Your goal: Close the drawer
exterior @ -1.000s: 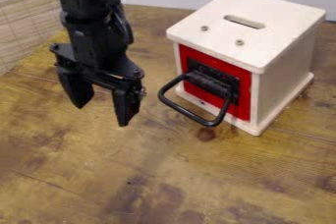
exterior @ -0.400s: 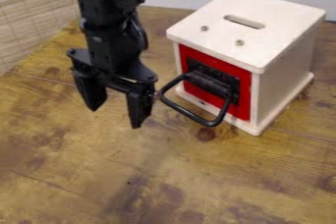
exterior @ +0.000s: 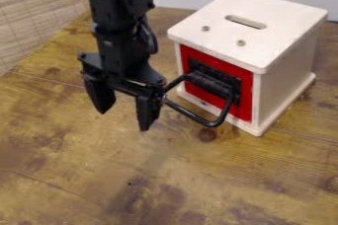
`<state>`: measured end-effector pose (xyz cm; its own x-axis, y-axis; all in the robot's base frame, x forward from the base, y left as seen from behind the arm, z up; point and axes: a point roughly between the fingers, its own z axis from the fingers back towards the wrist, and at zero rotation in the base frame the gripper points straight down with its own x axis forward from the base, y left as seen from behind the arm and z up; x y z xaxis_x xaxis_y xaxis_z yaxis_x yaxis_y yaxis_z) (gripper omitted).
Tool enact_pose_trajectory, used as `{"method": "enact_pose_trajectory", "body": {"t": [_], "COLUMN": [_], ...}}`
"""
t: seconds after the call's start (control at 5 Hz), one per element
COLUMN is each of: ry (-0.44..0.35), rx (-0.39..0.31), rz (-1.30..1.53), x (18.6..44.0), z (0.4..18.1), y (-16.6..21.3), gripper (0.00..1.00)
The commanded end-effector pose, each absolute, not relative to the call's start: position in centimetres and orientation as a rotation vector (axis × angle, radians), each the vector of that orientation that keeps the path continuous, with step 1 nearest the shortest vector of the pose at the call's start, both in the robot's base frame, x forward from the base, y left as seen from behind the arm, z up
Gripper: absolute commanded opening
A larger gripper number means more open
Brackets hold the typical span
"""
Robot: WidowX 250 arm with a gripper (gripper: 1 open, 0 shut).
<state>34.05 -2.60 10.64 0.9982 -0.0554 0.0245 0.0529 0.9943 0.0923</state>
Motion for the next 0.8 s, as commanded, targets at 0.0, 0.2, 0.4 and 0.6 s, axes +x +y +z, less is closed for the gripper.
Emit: {"method": "enact_pose_trajectory", "body": {"t": [0.0,0.2,0.4,0.6], "ry": [-0.084,-0.074,-0.064,-0.055], "rx": [0.083,0.081,0.080,0.078], "rz": [-0.070,-0.070,-0.069,-0.070], "x": [34.9,35.0,35.0,35.1], "z": [11.9,11.6,11.2,10.9], "y": [-3.4,-3.4,-3.5,-3.6], "gripper": [1.00,1.00,1.00,1.00]}}
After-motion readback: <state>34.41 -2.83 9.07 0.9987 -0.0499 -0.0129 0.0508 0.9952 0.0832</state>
